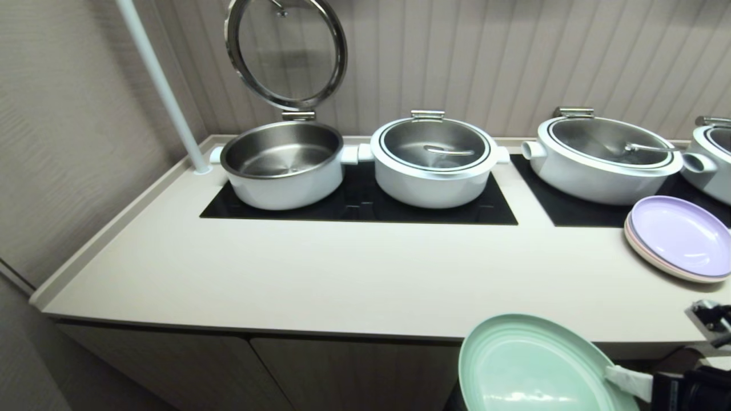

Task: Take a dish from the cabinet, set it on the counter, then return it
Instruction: Place it on the table

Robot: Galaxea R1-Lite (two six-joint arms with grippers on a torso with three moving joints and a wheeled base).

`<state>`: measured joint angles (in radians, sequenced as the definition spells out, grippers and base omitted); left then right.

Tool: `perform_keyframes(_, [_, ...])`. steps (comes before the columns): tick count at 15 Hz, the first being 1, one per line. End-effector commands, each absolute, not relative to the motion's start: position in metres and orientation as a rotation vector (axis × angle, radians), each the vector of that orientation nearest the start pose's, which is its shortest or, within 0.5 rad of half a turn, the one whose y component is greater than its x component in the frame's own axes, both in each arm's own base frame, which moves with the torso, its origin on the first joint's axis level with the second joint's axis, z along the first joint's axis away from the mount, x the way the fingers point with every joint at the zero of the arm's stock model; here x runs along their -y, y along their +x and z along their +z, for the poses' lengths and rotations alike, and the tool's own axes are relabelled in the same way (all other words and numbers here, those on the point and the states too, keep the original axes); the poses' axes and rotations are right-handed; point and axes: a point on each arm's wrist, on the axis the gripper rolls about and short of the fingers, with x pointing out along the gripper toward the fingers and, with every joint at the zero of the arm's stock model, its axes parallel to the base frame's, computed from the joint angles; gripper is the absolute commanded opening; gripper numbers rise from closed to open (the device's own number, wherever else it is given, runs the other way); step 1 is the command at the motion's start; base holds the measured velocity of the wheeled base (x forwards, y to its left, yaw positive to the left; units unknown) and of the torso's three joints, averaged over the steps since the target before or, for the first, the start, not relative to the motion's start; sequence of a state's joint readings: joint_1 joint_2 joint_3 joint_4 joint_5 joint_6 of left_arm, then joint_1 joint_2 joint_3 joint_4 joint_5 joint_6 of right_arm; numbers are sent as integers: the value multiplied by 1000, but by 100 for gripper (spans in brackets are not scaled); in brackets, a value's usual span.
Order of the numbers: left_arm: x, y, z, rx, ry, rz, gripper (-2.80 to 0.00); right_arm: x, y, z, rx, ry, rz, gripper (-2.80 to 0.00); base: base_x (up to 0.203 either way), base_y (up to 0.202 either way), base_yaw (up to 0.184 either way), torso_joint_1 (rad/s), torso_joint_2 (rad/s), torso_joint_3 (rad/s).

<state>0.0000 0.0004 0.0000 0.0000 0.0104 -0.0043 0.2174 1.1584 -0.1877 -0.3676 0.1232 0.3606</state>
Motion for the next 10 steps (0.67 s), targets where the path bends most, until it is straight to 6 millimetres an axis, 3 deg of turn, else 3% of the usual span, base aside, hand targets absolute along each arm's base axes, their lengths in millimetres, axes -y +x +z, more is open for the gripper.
perform_keyframes(1, [0, -23, 75, 0, -5, 11, -280, -33, 137, 116, -686, 318, 211, -280, 0, 0, 0, 0, 0, 0])
perform_keyframes(10, [0, -23, 75, 0, -5, 11, -280, -49, 215, 126, -705, 342, 178, -280, 0, 0, 0, 0, 0, 0])
